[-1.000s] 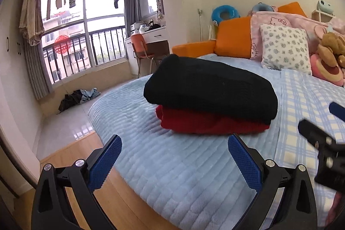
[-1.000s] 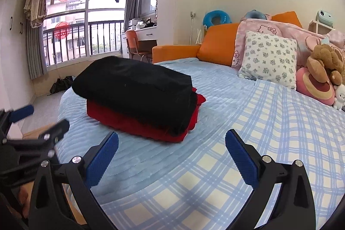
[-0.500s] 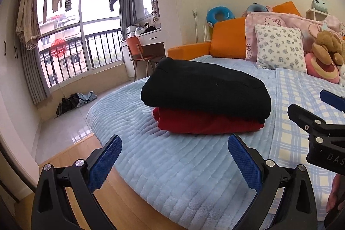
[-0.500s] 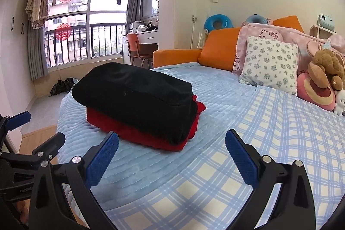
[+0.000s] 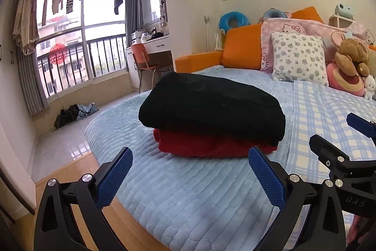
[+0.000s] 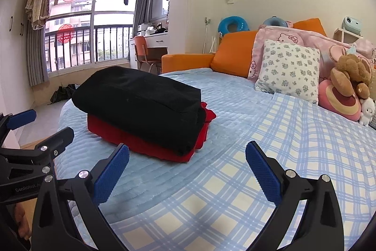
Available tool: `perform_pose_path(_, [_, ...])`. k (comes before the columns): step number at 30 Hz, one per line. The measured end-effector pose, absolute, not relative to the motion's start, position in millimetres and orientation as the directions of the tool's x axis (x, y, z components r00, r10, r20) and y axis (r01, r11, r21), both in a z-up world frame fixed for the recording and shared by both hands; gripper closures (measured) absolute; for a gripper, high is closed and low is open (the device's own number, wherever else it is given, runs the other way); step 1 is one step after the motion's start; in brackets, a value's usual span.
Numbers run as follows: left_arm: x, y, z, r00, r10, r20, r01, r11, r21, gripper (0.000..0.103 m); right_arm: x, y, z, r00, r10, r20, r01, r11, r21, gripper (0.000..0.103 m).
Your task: Fold large clothes
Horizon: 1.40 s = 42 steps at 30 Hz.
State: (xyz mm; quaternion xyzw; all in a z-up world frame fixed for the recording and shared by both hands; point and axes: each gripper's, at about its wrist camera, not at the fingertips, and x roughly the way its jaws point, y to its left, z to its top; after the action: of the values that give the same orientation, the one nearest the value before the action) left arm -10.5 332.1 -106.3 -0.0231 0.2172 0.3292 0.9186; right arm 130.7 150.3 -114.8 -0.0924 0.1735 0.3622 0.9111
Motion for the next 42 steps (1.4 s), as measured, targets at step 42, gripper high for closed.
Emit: perform_pose_path(42, [-10.0, 324.6, -94.3, 0.694, 0.595, -0.404, -0.614, 0.783, 0.098, 0.003, 129.2, 145.9, -115.7, 0.691, 0.618, -0.376, -0.676, 0.736, -0.033, 0.005])
